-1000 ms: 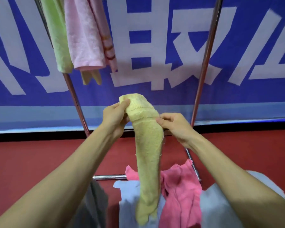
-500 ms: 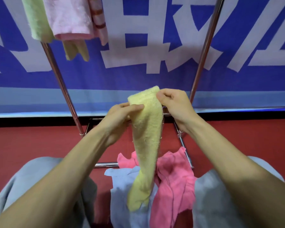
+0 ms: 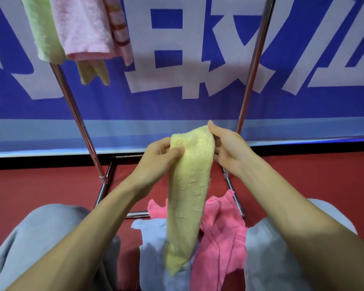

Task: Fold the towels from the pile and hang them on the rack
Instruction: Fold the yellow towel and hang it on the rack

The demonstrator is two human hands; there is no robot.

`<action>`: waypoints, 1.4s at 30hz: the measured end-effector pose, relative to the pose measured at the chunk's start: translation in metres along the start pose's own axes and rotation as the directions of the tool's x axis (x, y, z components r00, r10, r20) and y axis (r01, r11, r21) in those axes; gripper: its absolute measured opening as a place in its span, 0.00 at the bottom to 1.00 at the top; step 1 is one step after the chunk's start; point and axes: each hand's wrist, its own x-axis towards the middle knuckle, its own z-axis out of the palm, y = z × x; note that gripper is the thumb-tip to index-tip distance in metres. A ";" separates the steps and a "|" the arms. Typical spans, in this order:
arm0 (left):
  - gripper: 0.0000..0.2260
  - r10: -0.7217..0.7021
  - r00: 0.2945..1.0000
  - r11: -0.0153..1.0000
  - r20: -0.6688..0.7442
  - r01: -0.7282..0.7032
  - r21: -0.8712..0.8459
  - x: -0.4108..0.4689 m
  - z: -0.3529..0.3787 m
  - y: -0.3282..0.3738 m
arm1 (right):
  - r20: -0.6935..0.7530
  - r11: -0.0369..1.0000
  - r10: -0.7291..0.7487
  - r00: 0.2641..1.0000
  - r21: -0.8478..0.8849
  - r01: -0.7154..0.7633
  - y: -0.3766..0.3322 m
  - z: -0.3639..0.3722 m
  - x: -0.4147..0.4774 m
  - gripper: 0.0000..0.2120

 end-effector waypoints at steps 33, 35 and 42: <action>0.16 -0.327 0.922 0.887 -0.210 0.222 -0.406 0.009 -0.019 0.001 | 0.160 0.829 -0.443 0.882 -0.300 0.471 0.016 0.028 -0.009 0.07; 0.19 -0.294 0.943 0.892 -0.158 0.211 -0.399 0.010 -0.016 -0.004 | 0.112 0.867 -0.419 0.901 -0.246 0.433 0.012 0.027 -0.007 0.08; 0.13 -0.196 0.978 0.969 -0.075 0.181 -0.170 0.008 -0.002 -0.019 | 0.057 0.943 -0.293 0.954 0.182 0.278 -0.009 0.011 -0.009 0.09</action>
